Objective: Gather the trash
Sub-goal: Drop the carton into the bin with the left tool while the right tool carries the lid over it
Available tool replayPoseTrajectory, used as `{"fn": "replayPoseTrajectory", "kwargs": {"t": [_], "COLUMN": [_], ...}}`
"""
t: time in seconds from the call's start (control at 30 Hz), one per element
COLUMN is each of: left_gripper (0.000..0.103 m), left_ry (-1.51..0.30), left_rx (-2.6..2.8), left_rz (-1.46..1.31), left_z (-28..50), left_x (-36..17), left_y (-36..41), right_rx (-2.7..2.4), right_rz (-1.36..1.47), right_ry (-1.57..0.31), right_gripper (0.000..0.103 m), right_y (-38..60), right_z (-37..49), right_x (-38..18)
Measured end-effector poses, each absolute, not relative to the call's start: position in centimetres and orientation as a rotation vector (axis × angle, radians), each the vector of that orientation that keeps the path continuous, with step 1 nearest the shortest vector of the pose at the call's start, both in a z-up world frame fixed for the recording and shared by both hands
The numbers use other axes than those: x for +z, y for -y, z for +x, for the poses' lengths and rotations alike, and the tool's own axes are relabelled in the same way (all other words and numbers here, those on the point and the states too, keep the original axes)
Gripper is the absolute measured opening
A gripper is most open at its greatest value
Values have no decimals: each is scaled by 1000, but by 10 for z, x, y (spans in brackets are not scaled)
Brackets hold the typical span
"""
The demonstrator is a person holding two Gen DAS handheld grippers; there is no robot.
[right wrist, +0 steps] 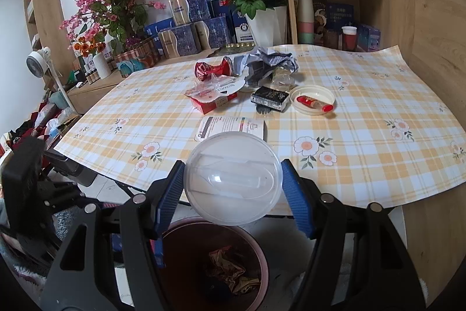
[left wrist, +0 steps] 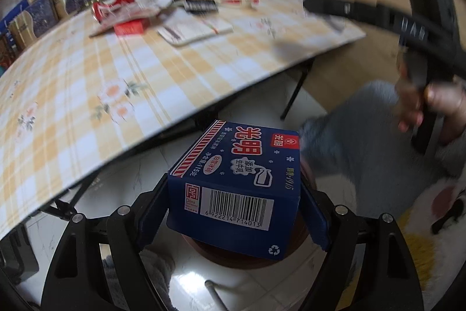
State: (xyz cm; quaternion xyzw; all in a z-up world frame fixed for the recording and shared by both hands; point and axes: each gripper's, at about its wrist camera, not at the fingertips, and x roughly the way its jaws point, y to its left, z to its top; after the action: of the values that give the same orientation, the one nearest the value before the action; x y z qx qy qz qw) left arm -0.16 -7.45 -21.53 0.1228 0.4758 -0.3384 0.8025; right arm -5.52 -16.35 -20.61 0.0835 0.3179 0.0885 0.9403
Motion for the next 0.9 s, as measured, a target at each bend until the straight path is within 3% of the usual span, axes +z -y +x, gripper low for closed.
{"fn": "replayPoseTrajectory", "kwargs": {"t": [0.27, 0.37, 0.5, 0.9], "left_gripper": [80, 89, 93, 96], "left_ry": [-1070, -1072, -1038, -767], "left_rx": [-718, -712, -693, -431], "left_rz": [291, 255, 131, -8], "left_z": [3, 9, 17, 3], "left_x": [-234, -236, -225, -184], "left_y": [82, 79, 64, 18], "right_rx": [174, 167, 159, 216], "right_rz": [177, 177, 177, 124], "right_ry": [-662, -663, -678, -759], "right_gripper": [67, 67, 67, 67], "right_y": [165, 165, 162, 129], "right_z": [-58, -59, -62, -68], "right_x": [-210, -211, -218, -256]}}
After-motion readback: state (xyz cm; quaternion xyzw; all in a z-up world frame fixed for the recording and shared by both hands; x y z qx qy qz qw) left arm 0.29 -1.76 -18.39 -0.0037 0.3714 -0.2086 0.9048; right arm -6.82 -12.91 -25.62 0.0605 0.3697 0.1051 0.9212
